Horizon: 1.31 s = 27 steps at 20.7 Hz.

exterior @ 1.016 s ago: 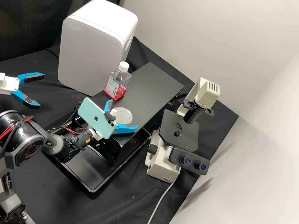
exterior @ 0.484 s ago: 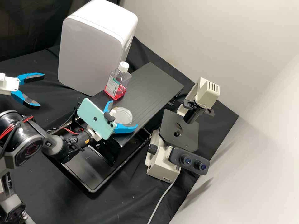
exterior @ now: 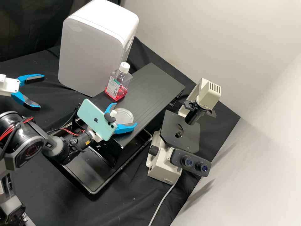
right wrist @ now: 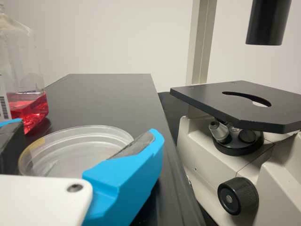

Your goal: Remove the lid from the petri dish

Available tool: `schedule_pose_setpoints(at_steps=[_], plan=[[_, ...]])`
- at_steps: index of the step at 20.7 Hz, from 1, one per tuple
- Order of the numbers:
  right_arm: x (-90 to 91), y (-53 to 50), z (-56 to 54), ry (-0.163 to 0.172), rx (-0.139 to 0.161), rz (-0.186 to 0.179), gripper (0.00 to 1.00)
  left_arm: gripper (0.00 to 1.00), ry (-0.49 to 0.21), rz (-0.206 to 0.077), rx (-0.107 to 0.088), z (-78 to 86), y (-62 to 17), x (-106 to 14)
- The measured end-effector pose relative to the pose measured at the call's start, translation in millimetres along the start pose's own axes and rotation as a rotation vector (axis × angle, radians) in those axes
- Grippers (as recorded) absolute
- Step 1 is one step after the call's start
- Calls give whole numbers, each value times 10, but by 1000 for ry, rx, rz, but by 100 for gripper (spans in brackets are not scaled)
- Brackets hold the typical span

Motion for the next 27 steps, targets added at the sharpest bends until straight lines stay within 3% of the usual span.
schedule_pose_setpoints(at_steps=[7, 11, 23, 27], plan=[[0, 0, 0, 0, 0, 0, 0, 100, -2, 2, -1, -2, 6, 12], [0, 0, 0, 0, 0, 0, 0, 100, -2, 3, -23, -4, 8, 19], [-66, 34, -33, 11, 1, 10, 0, 100, -2, 3, -23, -4, 8, 19], [-147, 113, -66, 38, 1, 52, 0, 100, -2, 3, -23, -4, 8, 19]])
